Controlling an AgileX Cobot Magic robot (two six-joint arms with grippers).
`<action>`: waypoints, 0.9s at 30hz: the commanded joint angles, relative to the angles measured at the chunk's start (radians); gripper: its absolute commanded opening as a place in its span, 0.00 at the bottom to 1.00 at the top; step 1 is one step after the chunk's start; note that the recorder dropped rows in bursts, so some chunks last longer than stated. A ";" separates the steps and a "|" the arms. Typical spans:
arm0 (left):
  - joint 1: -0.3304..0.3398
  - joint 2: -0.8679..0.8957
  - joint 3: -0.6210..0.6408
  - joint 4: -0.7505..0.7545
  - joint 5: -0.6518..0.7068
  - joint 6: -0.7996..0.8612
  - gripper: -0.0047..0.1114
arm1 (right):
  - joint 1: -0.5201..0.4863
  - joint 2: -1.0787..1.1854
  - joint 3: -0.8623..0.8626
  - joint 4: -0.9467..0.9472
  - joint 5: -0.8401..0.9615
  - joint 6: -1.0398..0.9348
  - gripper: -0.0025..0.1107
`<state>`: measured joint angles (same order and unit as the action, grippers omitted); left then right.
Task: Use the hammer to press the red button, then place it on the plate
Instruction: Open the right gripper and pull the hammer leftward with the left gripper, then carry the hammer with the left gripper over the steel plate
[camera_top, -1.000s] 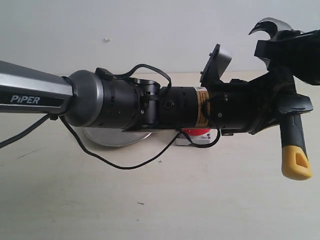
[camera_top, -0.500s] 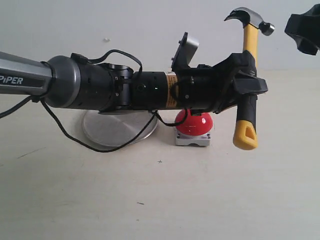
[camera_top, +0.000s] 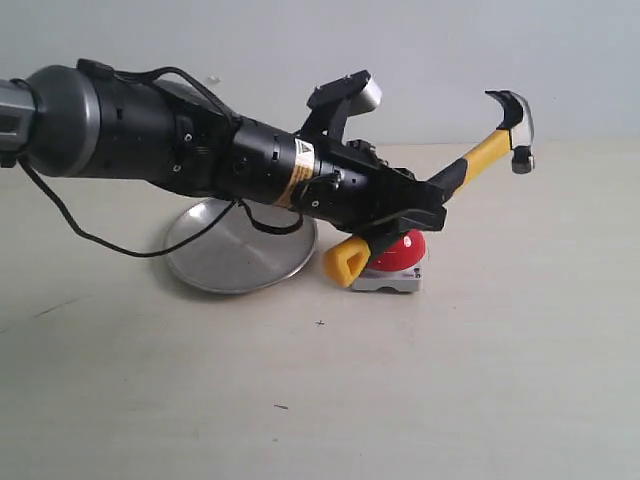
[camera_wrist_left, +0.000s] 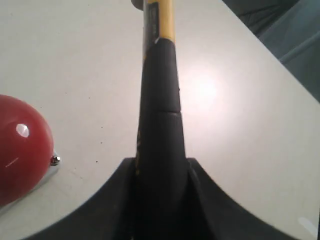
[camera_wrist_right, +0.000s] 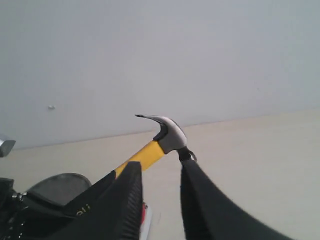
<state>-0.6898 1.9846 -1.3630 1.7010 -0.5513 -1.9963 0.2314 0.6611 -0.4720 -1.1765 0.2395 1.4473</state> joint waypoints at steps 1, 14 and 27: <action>0.003 -0.101 -0.002 0.043 0.016 -0.034 0.04 | 0.001 -0.152 0.071 -0.044 -0.086 -0.016 0.06; 0.003 -0.379 0.282 0.043 0.262 0.003 0.04 | 0.001 -0.441 0.239 -0.217 -0.397 -0.065 0.02; 0.003 -0.662 0.589 0.043 0.462 0.029 0.04 | 0.001 -0.590 0.413 -0.213 -0.478 -0.024 0.02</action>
<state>-0.6898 1.3521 -0.7908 1.7617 -0.1149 -1.9816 0.2314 0.0786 -0.0888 -1.3868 -0.2345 1.3889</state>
